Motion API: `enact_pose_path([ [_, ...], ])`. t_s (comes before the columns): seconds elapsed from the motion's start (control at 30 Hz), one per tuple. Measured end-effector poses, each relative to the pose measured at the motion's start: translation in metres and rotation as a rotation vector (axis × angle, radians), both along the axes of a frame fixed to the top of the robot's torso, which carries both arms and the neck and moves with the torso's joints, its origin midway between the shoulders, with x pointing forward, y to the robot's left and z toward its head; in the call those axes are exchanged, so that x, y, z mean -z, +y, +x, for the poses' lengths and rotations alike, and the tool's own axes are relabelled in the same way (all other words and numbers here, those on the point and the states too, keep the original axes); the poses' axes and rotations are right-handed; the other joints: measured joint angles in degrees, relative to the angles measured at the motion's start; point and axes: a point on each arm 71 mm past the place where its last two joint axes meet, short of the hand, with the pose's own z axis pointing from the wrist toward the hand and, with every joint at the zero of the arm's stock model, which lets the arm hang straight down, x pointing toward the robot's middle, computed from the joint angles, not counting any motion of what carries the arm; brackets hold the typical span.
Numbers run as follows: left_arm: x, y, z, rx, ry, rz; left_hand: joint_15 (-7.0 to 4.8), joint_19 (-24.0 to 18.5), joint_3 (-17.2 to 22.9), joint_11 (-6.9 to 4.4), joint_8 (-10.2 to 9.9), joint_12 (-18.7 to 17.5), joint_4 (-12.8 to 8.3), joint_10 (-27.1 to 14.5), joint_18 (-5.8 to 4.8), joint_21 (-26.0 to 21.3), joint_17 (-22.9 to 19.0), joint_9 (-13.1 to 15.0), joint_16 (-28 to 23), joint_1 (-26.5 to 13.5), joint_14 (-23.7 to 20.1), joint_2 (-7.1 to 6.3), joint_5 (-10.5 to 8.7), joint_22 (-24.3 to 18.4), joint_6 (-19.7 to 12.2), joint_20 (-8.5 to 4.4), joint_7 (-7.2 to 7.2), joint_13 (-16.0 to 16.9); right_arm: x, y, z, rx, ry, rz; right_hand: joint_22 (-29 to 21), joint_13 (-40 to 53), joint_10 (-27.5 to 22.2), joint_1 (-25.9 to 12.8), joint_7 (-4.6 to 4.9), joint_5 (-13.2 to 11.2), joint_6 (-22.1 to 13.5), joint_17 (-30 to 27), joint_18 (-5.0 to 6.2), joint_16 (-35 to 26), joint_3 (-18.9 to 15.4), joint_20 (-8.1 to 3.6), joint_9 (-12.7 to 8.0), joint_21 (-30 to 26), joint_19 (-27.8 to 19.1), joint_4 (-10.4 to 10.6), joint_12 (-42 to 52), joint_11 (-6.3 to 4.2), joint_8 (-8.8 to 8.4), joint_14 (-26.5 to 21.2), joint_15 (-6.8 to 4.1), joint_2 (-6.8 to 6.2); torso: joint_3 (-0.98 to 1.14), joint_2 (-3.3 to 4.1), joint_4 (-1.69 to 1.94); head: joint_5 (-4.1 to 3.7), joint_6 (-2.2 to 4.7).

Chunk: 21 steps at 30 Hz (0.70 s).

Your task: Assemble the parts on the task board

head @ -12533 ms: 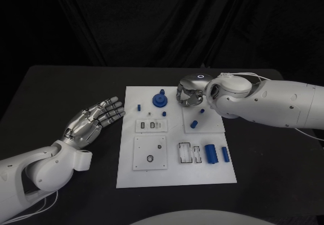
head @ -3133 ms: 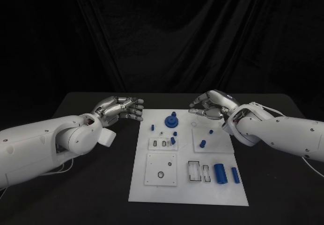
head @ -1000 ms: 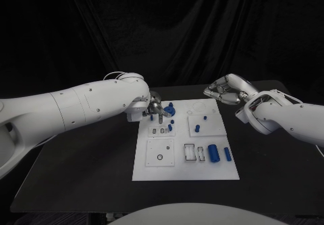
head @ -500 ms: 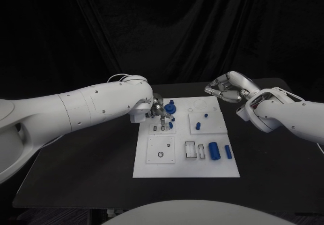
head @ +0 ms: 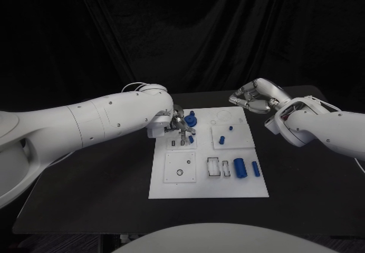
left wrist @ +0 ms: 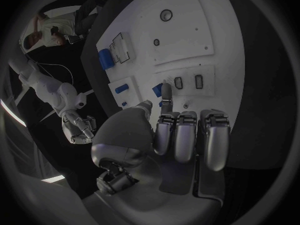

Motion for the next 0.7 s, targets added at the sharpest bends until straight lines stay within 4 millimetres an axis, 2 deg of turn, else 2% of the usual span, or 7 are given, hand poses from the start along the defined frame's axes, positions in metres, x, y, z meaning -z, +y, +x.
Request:
enact_pose_path([
  [0.7, 0.0076, -0.0095, 0.0001, -0.002, 0.013, 0.015, -0.4, -0.2, 0.17, 0.01, -0.27, 0.0, -0.17, 0.0, 0.01, 0.0, -0.01, 0.31, 0.0, 0.0, -0.01, 0.0, 0.0, 0.0, 0.4, -0.2, 0.01, 0.0, 0.0003, -0.0015, -0.0003, 0.001, 0.006, -0.002, 0.0, 0.0, 0.0, 0.0, 0.0, 0.0, 0.0, 0.0, 0.0, 0.0, 0.0, 0.0, 0.0, 0.0, 0.0, -0.01, 0.0, 0.0, 0.0, 0.0, 0.0, 0.0, 0.03, 0.07, -0.05, 0.21, -0.34],
])
